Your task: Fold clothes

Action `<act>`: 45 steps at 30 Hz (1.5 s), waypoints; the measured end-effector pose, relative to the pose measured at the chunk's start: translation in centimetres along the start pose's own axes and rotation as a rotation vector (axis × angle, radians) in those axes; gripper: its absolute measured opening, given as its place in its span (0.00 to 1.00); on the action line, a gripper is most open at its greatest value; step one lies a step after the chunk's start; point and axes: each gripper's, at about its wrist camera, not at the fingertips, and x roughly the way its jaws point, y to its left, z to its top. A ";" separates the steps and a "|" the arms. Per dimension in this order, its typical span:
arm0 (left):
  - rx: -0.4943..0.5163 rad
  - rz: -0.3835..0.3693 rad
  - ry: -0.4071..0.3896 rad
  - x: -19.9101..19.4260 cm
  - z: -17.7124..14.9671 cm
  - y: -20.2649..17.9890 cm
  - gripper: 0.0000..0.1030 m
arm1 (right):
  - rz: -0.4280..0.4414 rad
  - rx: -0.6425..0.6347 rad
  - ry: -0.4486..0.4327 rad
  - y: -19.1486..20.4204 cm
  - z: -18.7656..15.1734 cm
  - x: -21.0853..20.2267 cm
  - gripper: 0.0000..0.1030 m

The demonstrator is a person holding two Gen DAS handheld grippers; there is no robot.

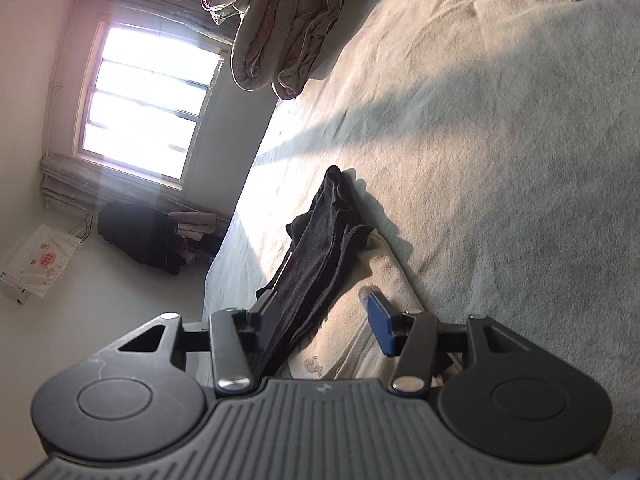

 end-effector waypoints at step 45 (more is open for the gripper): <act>0.597 0.194 -0.343 -1.7 -1.6 -9.3 0.09 | -0.442 -0.922 -0.328 8.2 -6.2 4.6 0.08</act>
